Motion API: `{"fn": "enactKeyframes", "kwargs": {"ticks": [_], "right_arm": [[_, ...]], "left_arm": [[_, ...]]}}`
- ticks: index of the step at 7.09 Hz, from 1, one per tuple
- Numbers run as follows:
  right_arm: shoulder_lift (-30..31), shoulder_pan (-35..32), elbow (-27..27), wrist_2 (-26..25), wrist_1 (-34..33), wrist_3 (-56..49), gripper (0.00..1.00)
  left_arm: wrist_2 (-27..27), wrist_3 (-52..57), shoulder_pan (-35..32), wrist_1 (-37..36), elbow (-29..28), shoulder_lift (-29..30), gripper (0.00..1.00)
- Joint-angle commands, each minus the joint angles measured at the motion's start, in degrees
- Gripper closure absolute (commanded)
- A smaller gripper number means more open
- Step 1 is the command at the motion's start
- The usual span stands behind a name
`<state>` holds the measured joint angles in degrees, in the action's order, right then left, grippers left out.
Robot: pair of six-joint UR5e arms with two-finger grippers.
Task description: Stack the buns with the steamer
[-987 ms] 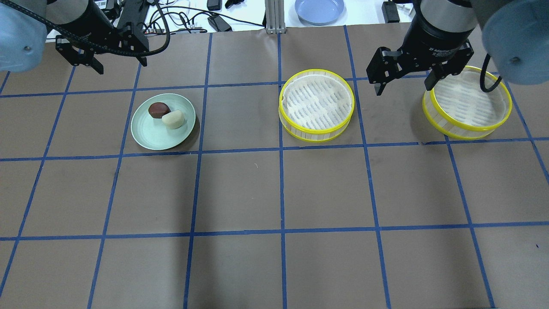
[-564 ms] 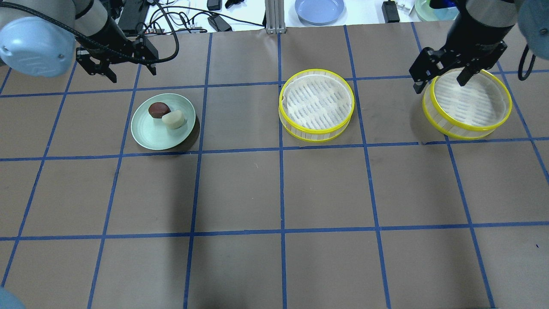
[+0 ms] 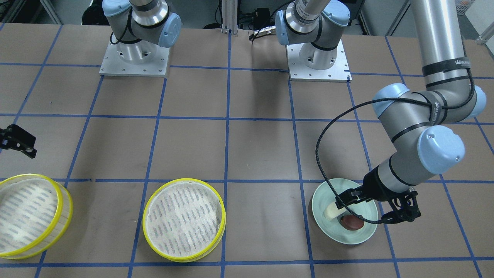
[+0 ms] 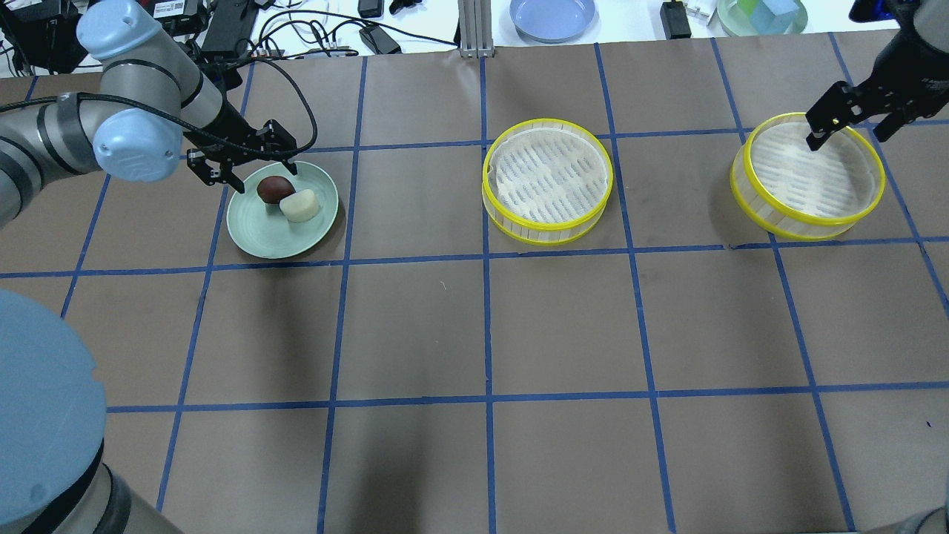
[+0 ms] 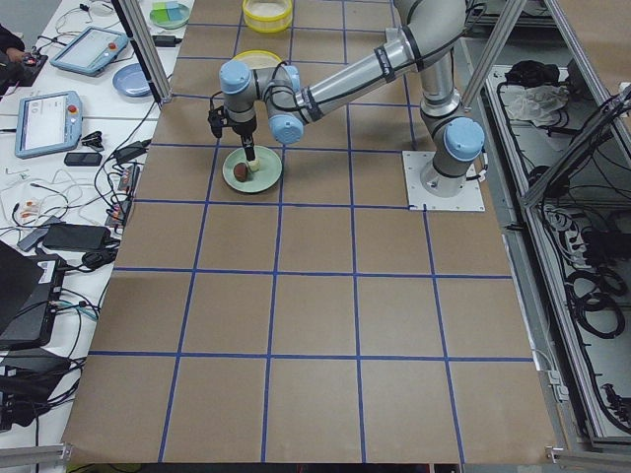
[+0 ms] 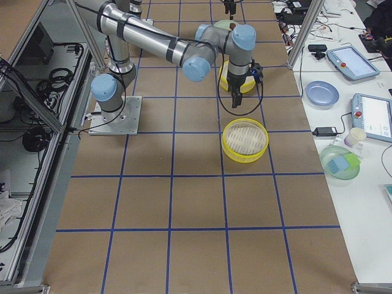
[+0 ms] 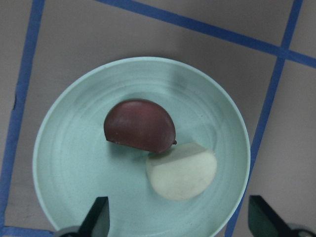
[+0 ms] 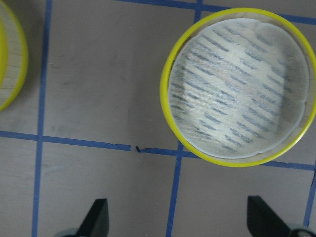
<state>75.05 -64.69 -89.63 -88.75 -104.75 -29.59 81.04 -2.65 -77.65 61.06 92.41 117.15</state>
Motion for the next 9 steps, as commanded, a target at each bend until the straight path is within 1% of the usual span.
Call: {"fn": "enactKeyframes", "kwargs": {"ticks": [1,2,3,4,5,6,7,8,9], "right_arm": [[-8.83,2.9,0.07,-0.19,-13.36,-0.99,0.0],[-11.13,4.3,0.15,-0.2,-19.03,-0.99,0.0],[-12.55,4.92,0.5,-0.46,-20.13,-0.99,0.0],[-15.09,6.15,2.6,-0.89,-22.58,-1.17,0.0],[-17.98,7.72,4.27,-1.07,-22.51,-4.65,0.0],[-18.62,8.96,4.46,-0.99,-22.6,-5.9,0.0],[-18.89,8.97,4.46,-0.99,-22.6,-6.26,0.08],[-19.15,8.97,4.38,-1.07,-22.51,-7.05,0.32],[-19.59,8.97,4.29,-0.47,-22.43,-8.19,0.38]], "left_arm": [[-2.29,-0.25,0.13,-0.51,0.23,3.69,0.0],[-2.2,-1.12,0.13,-0.16,0.23,4.4,0.0],[-2.11,-1.04,0.13,-0.07,0.23,5.19,0.05],[-2.11,-1.13,0.13,-0.07,0.23,5.89,0.46],[-2.11,-1.13,0.13,-0.15,0.14,5.9,0.92],[-2.11,-1.13,0.13,-0.15,-0.03,5.29,1.0],[-1.94,-1.13,0.13,-0.15,-0.38,4.24,1.0],[-1.76,-1.83,0.22,-0.07,-0.74,3.01,1.0],[-2.28,-6.36,-0.22,-0.15,-1.26,1.08,1.0]]}}
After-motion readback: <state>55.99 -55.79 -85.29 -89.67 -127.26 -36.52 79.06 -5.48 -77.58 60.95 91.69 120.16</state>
